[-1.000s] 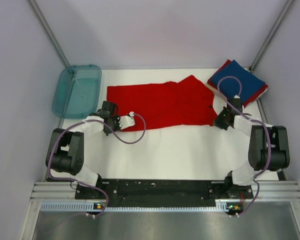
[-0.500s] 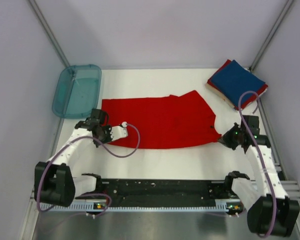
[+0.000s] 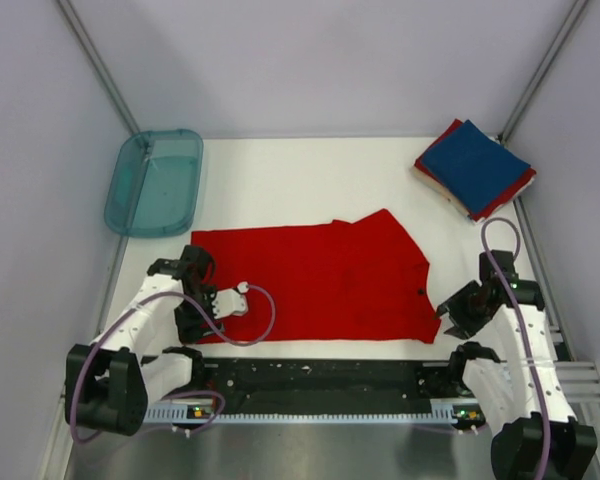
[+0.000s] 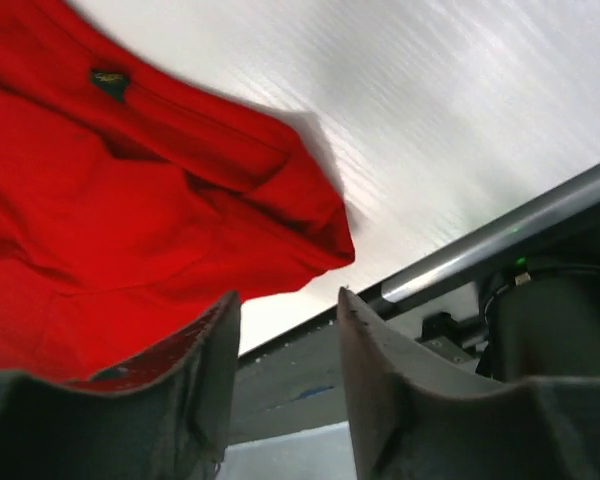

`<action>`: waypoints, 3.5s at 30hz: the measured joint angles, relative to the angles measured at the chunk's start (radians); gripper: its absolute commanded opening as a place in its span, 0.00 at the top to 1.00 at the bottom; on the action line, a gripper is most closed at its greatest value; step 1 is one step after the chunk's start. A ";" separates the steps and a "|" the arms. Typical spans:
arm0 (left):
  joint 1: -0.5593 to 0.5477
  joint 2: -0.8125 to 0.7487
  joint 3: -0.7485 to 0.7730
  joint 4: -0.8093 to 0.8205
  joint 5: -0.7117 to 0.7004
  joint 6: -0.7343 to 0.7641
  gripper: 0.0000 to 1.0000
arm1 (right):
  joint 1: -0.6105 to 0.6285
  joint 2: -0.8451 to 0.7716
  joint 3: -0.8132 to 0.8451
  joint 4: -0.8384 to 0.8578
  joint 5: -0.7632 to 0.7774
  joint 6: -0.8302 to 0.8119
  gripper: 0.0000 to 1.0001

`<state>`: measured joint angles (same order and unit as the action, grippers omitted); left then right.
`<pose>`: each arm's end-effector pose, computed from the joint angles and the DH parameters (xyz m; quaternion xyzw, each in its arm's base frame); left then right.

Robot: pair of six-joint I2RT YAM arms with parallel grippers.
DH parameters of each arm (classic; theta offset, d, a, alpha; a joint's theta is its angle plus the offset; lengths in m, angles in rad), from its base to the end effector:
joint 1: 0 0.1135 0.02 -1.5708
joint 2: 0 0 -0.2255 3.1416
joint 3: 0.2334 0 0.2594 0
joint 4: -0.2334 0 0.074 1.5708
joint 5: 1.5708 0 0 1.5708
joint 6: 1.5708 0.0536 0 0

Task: Fold and stack the t-shirts
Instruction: Grap the side of the flattened tshirt furthest away from the robot with both arms, then fold the other side of the tshirt into a rectangle

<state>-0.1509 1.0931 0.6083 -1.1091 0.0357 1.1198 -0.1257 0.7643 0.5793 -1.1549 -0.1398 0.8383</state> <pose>0.1625 -0.0266 0.1217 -0.5932 -0.8048 0.0212 0.0019 0.1452 -0.0108 0.1584 0.4522 0.8817 0.1051 0.0835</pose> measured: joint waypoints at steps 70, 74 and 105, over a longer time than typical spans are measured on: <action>0.078 0.513 0.621 0.191 0.101 -0.134 1.00 | 0.314 0.809 0.625 0.412 -0.341 -0.633 1.00; 0.078 0.348 0.431 0.204 0.110 -0.130 1.00 | 0.367 0.677 0.390 0.437 -0.294 -0.576 0.93; 0.248 0.193 0.265 -0.011 0.045 0.080 0.46 | 0.405 0.637 0.191 0.629 -0.012 -0.363 0.74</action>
<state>0.0975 1.2865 0.8734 -1.1202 0.0811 1.1995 0.2790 1.4014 0.7704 -0.5259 -0.1520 0.4755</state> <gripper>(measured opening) 0.536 0.410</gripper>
